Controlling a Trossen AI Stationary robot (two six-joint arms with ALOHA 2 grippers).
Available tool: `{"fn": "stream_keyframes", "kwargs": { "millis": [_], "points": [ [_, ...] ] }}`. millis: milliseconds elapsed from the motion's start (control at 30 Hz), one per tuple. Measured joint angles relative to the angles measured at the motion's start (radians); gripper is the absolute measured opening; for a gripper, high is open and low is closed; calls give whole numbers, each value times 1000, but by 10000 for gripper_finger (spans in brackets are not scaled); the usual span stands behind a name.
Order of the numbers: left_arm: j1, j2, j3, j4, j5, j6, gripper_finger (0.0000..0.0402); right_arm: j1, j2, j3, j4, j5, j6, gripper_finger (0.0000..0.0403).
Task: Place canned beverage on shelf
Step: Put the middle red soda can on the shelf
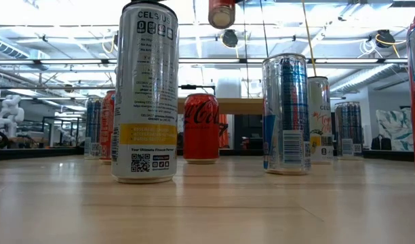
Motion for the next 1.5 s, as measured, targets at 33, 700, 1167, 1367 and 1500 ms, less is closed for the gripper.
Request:
{"fn": "stream_keyframes", "kwargs": {
  "millis": [33, 700, 1167, 1367, 1500],
  "points": [
    [1, 0, 0, -18, -12, -1, 400, -3, 0, 0, -17, 0, 2, 277],
    [115, -5, 0, -12, -55, -66, 400, -195, 7, 0, -79, -183, -89, 277],
    [162, -9, 0, -40, 73, -55, 400, -199, 22, 0, -96, -209, 9, 277],
    [166, -11, 0, -61, 74, -7, 400, -194, 53, 0, -91, -192, 51, 277],
    [166, -14, 0, -75, 74, -9, 400, -182, 110, 0, -83, -175, 134, 277]
  ]
}}
